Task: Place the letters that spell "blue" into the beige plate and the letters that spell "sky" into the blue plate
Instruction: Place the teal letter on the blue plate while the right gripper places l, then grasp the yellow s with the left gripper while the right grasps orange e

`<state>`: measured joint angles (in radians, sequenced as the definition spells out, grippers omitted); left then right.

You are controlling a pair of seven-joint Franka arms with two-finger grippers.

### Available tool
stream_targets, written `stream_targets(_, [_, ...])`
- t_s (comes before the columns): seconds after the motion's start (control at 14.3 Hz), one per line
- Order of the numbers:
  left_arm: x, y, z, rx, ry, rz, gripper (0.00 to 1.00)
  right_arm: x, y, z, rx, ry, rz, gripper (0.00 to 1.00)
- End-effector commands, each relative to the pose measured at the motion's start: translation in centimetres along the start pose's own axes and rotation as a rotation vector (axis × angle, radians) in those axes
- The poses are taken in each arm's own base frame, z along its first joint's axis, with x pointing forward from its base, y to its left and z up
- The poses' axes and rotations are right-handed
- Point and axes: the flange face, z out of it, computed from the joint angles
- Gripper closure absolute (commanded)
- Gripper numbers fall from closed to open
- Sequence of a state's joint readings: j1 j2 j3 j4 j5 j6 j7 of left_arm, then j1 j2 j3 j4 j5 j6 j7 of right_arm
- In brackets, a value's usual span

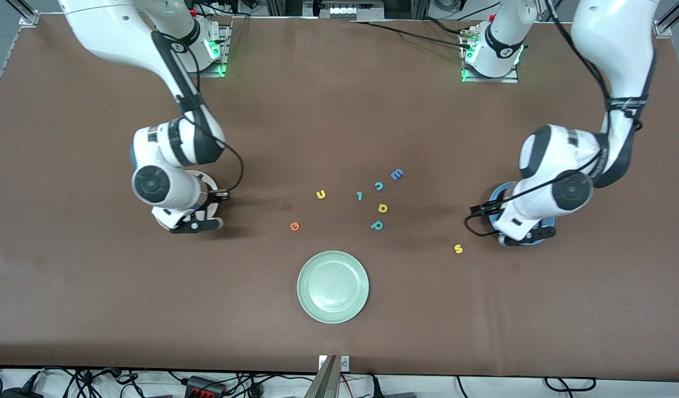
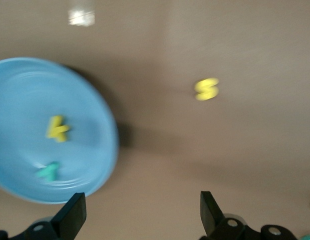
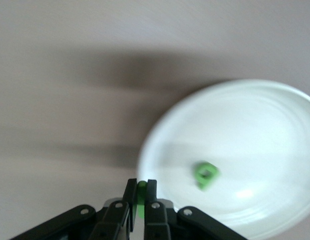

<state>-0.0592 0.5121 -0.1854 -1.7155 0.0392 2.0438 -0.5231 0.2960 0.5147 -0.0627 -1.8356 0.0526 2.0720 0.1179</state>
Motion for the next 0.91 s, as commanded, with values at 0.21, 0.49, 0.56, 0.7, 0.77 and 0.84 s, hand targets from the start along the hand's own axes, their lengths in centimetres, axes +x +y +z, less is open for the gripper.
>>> stream_targets(0.21, [5.6,2.6,4.1,-0.048,0.15,0.029,0.0,-1.4,2.8,2.8,-0.029,-0.079,0.042,0.9])
stream_targets(0.49, [6.6,2.6,8.1,-0.049,0.182,0.061,0.0,-1.4,2.9,2.8,-0.028,-0.081,0.046,0.0])
stream_targets(0.56, [6.9,2.8,8.7,-0.069,0.207,0.051,0.0,-1.3,2.5,2.4,-0.027,-0.075,0.049,0.0])
stream_targets(0.7, [6.6,3.5,8.6,-0.077,0.215,0.021,0.0,-0.8,0.8,0.7,-0.003,-0.043,0.043,0.0])
stream_targets(0.77, [6.6,3.6,8.6,-0.077,0.214,0.023,0.09,-0.2,-1.5,-0.6,0.026,-0.009,0.013,0.0])
stream_targets(0.84, [6.5,3.5,8.9,-0.074,0.209,0.022,0.24,0.3,-4.0,-1.7,0.056,0.02,-0.019,0.0])
